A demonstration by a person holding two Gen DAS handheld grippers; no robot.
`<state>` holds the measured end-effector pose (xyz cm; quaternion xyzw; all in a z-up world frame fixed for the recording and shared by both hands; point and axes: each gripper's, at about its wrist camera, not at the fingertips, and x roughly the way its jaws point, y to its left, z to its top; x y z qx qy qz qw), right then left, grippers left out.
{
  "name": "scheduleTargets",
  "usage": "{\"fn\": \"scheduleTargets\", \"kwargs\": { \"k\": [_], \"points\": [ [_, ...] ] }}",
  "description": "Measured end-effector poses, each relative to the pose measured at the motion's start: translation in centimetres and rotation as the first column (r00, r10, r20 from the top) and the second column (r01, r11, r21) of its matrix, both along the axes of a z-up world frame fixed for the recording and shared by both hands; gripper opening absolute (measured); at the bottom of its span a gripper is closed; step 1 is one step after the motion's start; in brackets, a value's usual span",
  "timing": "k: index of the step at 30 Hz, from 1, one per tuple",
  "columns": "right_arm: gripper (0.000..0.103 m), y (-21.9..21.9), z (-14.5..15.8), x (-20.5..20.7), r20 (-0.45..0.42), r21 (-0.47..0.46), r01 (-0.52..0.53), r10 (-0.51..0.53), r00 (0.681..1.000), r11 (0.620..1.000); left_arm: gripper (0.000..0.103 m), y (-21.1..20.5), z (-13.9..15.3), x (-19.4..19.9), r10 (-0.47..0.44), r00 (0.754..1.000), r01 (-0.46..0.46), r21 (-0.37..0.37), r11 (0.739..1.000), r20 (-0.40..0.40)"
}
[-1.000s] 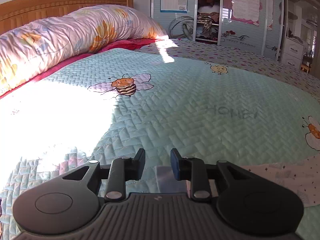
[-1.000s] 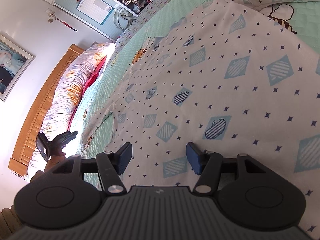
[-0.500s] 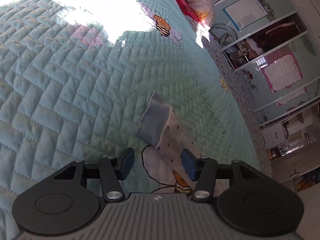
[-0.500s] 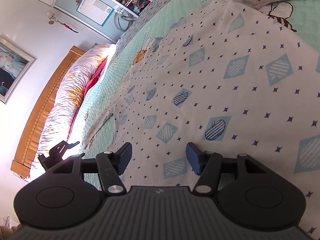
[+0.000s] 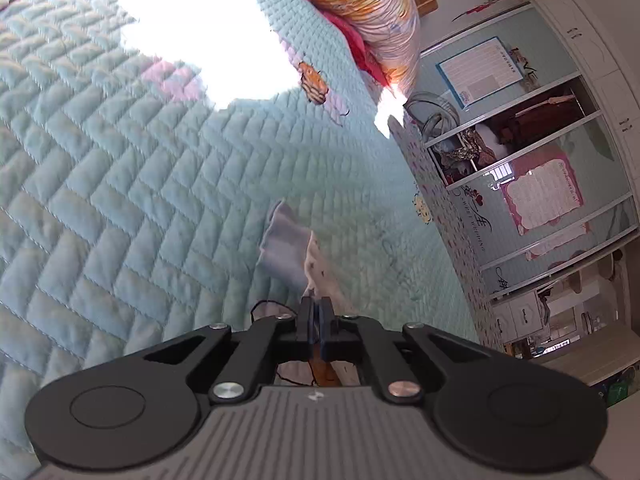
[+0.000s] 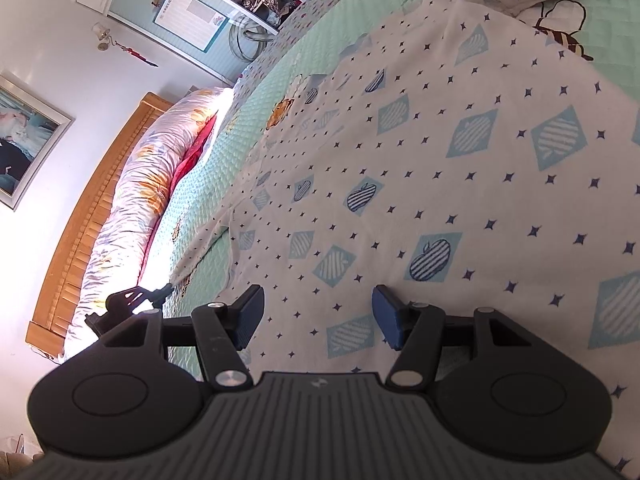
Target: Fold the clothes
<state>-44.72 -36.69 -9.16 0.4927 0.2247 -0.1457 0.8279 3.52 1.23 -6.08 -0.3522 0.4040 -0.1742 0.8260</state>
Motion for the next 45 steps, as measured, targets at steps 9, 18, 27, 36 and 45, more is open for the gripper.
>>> {"fn": "scheduleTargets", "kwargs": {
  "k": [9, 18, 27, 36, 45],
  "points": [
    [0.063, 0.2, 1.4, 1.1, -0.066, -0.059, -0.052, 0.049, 0.997, 0.997, 0.012, -1.1, -1.5, -2.3, -0.037, 0.996, 0.027, -0.110, 0.994, -0.086],
    [0.063, -1.3, 8.8, 15.7, -0.135, -0.428, -0.315, 0.285, 0.949, 0.847, 0.039, -9.9, -2.4, -5.0, -0.248, 0.966, 0.253, -0.062, 0.965, 0.076],
    [0.063, 1.5, 9.7, 35.5, -0.302, -0.619, -0.633, 0.603, 0.739, 0.465, 0.039, -11.9, -2.2, -4.6, -0.353, 0.927, 0.333, 0.154, 0.930, 0.128],
    [0.048, 5.1, 6.8, 45.0, -0.477, -0.549, -0.809, 0.716, 0.509, 0.210, 0.038, -12.1, -2.7, -3.8, -0.349, 0.931, 0.333, 0.143, 0.932, 0.107],
    [0.002, 5.8, 5.8, 46.9, -0.513, -0.462, -0.873, 0.756, 0.407, 0.156, 0.038, -12.2, -3.1, -4.0, -0.342, 0.933, 0.326, 0.136, 0.935, 0.114]
  ]
}}
